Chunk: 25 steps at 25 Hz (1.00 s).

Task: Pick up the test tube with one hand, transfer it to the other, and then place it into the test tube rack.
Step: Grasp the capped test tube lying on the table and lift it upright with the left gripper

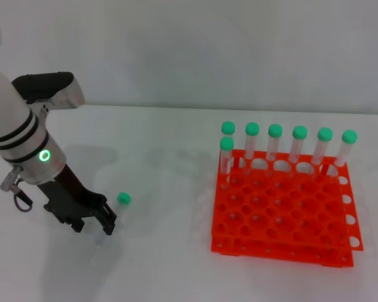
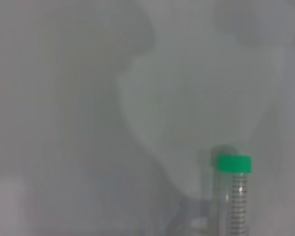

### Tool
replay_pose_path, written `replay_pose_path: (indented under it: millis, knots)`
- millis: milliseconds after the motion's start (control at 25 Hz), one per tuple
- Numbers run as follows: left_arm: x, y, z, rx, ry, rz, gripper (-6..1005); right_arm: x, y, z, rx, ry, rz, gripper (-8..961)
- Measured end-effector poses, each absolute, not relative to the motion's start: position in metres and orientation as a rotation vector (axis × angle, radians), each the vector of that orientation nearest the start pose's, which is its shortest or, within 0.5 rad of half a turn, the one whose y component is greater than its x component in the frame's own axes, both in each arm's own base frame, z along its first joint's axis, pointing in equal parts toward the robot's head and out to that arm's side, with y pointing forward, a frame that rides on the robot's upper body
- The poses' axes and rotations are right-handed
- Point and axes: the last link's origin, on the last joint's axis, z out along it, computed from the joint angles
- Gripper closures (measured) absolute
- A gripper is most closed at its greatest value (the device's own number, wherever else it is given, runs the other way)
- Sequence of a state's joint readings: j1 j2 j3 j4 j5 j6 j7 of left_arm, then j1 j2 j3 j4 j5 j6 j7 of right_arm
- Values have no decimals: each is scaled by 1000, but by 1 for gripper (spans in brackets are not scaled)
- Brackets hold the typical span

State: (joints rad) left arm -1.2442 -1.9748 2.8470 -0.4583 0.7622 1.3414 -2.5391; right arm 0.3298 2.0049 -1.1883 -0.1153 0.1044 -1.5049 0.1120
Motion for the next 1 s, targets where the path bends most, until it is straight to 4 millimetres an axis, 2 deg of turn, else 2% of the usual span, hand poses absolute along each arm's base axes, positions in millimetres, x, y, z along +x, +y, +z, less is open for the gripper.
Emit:
replay_pose_path:
  millis: [320,1000]
  knots:
    - [-235,418,14,-2119,-1688,568,329,376,285,118,-1103,243,662,330]
    - [-237,421,7,-2066,-1686,551,387,376,287,121,-1108,235,657,342]
